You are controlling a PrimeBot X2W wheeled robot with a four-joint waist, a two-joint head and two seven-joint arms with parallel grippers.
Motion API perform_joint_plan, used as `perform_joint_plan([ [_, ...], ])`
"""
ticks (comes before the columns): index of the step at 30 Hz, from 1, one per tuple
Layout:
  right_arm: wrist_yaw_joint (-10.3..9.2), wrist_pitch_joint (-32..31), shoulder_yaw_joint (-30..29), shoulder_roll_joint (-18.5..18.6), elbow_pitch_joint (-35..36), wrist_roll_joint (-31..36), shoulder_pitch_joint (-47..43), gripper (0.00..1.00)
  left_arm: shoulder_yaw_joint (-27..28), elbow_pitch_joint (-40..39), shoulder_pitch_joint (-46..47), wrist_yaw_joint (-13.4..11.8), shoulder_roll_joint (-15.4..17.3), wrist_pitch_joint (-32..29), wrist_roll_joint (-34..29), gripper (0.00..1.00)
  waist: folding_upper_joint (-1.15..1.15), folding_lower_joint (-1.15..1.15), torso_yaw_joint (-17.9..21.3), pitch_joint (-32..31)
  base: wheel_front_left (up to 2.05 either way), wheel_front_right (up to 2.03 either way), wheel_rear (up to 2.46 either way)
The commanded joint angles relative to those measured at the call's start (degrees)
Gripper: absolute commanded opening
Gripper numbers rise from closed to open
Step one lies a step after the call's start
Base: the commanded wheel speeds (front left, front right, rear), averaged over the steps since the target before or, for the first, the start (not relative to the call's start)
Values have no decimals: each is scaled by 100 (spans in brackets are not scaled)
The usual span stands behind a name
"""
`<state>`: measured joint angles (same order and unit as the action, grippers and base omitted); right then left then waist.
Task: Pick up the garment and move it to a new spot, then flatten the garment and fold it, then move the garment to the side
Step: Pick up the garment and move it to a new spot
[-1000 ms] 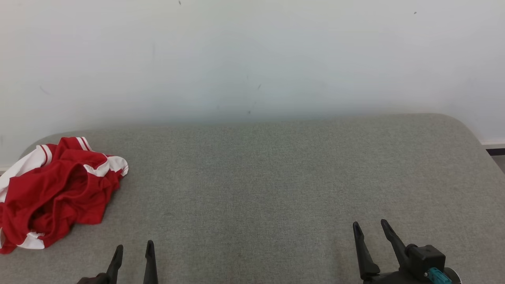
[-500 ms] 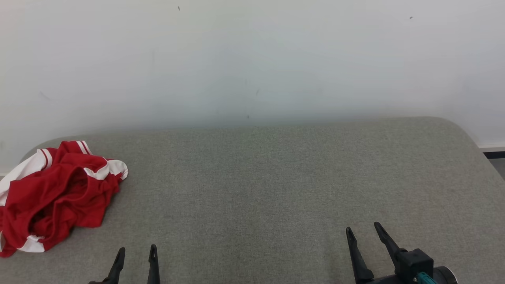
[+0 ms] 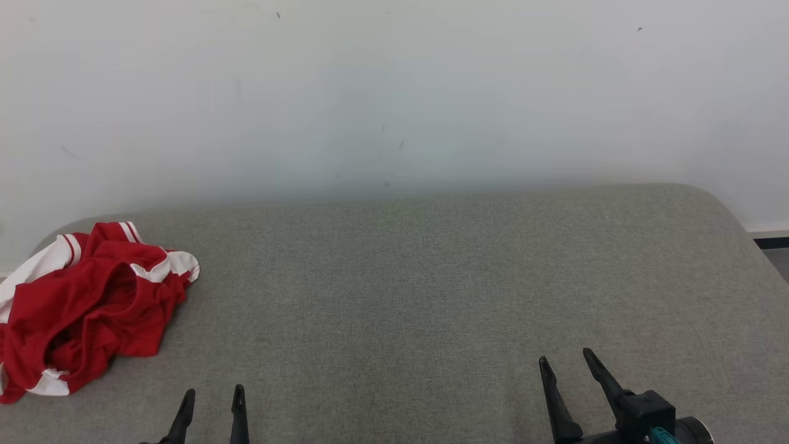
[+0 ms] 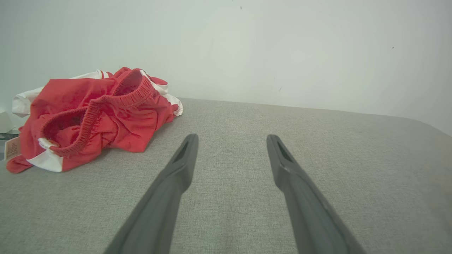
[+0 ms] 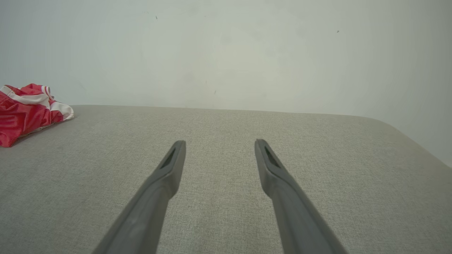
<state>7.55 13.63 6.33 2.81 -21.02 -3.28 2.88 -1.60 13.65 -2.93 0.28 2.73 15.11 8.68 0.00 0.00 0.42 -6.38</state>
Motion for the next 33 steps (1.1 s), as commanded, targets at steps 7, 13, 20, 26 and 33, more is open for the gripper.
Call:
perform_joint_plan([
  [7,-12,33,-37,11,36,-73,-69,100,63,-25,-10,-31,29,7,114,100,0,0,-254,35,0,0,0],
  [13,-12,57,-13,11,60,-130,-130,100,208,-39,-43,-3,29,7,117,100,0,0,-764,56,0,0,0],
  [20,-12,91,78,12,14,-279,-163,100,399,-38,-107,-5,44,7,79,100,0,0,-1503,21,0,0,0],
  [26,-12,115,187,11,-44,-402,-136,100,487,-126,-174,-8,78,7,20,100,0,0,-2043,-8,0,0,0],
  [33,-12,143,326,11,-100,-553,-115,100,533,-259,-356,-70,85,7,-42,100,0,0,-2458,-39,0,0,0],
])
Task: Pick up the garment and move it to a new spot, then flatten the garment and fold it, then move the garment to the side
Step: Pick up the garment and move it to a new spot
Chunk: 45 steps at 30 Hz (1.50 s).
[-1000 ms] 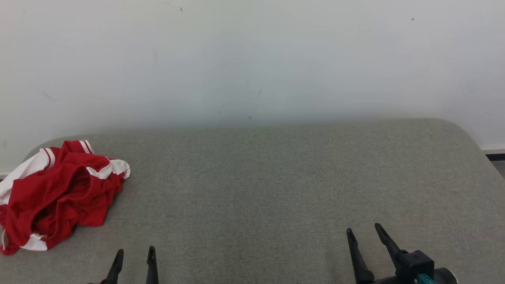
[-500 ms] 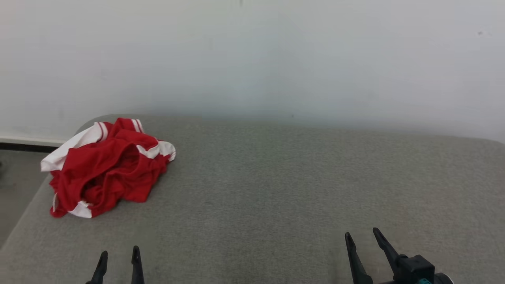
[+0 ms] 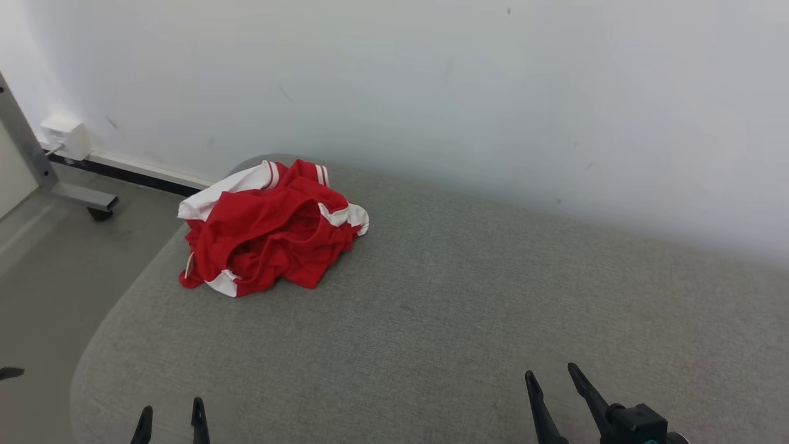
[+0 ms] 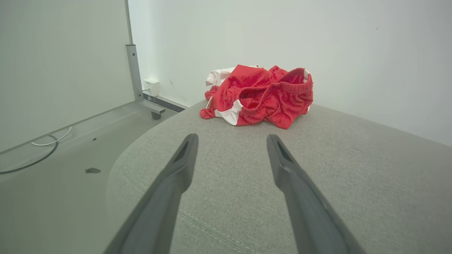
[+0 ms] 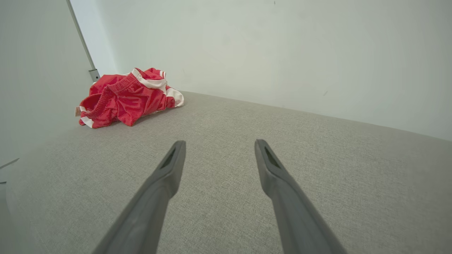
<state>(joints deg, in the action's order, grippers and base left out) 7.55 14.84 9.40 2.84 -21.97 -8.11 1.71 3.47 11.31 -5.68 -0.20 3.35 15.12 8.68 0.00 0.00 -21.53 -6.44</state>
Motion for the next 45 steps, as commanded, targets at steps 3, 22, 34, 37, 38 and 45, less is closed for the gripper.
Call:
perform_joint_plan([
  [3,-12,29,80,8,-26,-97,36,100,52,-91,-111,-65,20,6,-16,100,0,0,-339,-22,0,0,0],
  [22,-12,42,147,9,-37,-29,-35,100,-91,32,364,-20,107,-438,139,100,0,0,-191,11,0,0,0],
  [34,-12,-177,411,9,194,254,41,100,150,1924,2701,396,359,-1430,956,100,0,0,591,521,0,0,0],
  [37,-12,-321,536,10,364,402,131,100,371,2373,3305,369,439,-1748,1268,100,0,0,936,799,0,0,0],
  [38,-12,-366,567,11,423,443,172,100,416,2480,3501,358,490,-1825,1315,100,0,0,1055,905,0,0,0],
  [45,-12,-577,695,11,800,689,394,100,742,3031,4566,296,712,-2394,1801,100,0,0,1675,1582,0,0,0],
])
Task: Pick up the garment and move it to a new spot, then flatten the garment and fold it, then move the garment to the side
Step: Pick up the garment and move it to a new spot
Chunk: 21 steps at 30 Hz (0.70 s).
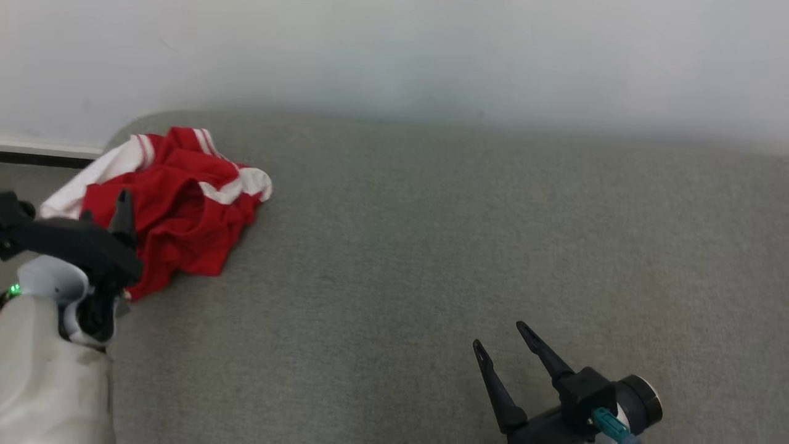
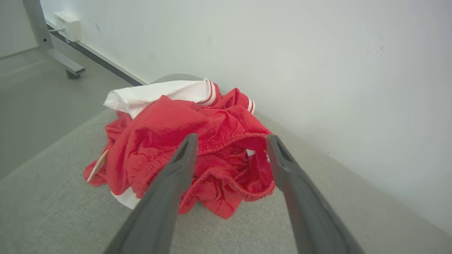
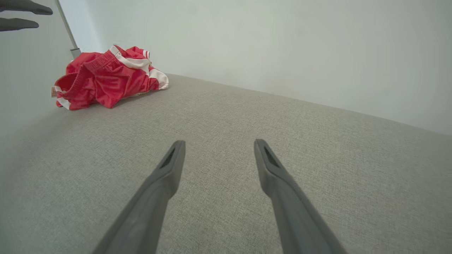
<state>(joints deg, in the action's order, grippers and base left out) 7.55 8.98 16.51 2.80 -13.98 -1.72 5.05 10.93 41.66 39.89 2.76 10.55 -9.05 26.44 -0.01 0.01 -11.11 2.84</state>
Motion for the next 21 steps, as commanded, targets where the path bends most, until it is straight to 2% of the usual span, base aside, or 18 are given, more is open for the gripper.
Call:
perform_joint_plan([
  [1,-12,-33,14,15,63,71,100,100,26,64,162,38,40,-89,84,100,1,-1,725,765,0,0,0],
  [4,-12,-80,44,14,205,73,155,100,61,268,490,166,160,-368,270,100,1,-1,946,1011,0,0,0],
  [7,-12,-113,20,14,317,105,192,100,1,433,737,170,231,-587,307,100,1,-1,1095,1192,0,0,0],
  [12,-12,-110,25,13,421,91,213,100,-185,707,961,37,402,-864,102,100,1,-1,1245,1375,0,0,0],
  [18,-12,-45,15,13,413,-11,237,100,-514,934,890,-173,643,-598,-378,100,1,-1,1267,1396,0,0,0],
  [19,-12,-38,12,13,397,-40,228,100,-576,942,872,-136,662,-503,-436,58,1,-1,1248,1372,0,0,0],
  [20,-12,-23,14,13,375,-47,221,100,-606,978,842,-104,669,-461,-445,0,1,-1,1232,1351,0,0,0],
  [21,-12,-12,26,12,350,-76,213,100,-622,1027,805,-71,661,-435,-427,0,1,-1,1210,1320,0,0,0],
])
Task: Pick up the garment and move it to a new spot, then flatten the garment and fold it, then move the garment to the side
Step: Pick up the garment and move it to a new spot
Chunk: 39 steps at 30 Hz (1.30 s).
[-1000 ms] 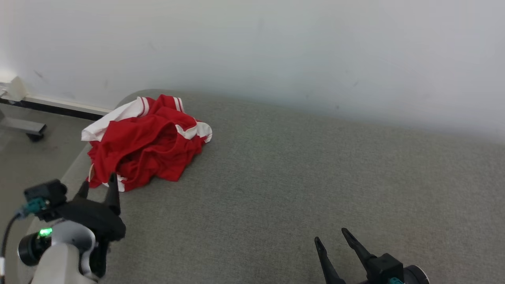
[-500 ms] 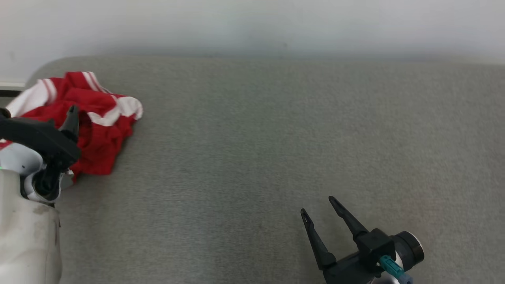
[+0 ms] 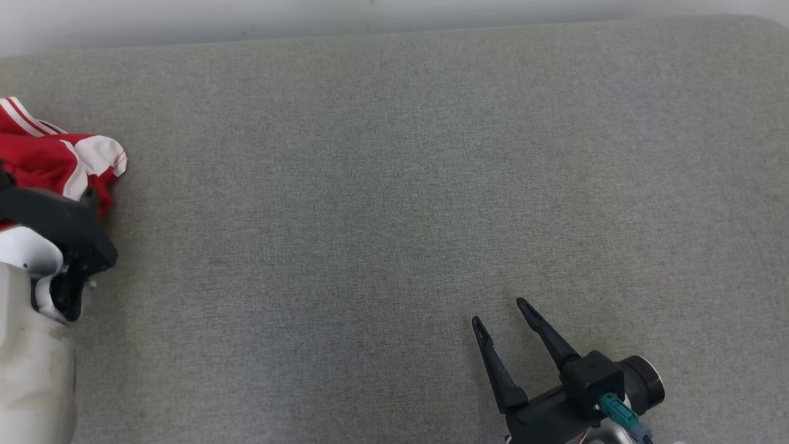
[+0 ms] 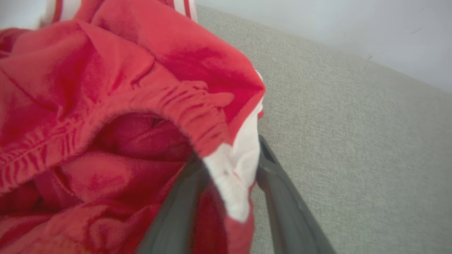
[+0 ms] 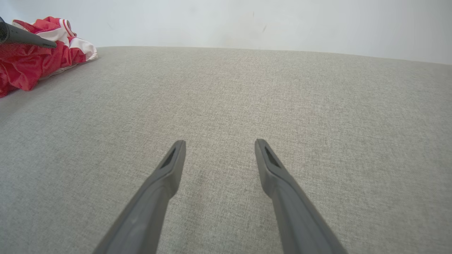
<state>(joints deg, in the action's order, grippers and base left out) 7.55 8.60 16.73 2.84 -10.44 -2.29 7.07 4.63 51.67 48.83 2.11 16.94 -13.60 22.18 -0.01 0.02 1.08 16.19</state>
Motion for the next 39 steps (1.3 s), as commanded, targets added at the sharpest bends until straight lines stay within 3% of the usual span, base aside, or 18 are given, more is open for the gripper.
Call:
perform_joint_plan([
  [1,-12,51,11,7,-29,-47,7,100,-7,55,-102,26,37,75,0,0,1,-2,-38,-53,0,0,0],
  [9,-12,225,148,8,-314,-357,13,100,-228,0,121,154,294,379,-213,0,1,-2,-155,-620,0,0,0],
  [20,-12,480,258,9,-797,-821,-146,100,-776,-979,771,448,583,301,-386,0,1,-2,96,-1609,0,0,0],
  [29,-12,606,359,9,-1000,-965,-11,100,-1190,-2242,1134,531,2,685,199,0,1,-2,767,-1890,0,0,0],
  [39,-12,594,279,8,-1027,-760,72,100,-1770,-2856,568,534,-772,1000,746,0,1,-2,1675,-1682,0,0,0],
])
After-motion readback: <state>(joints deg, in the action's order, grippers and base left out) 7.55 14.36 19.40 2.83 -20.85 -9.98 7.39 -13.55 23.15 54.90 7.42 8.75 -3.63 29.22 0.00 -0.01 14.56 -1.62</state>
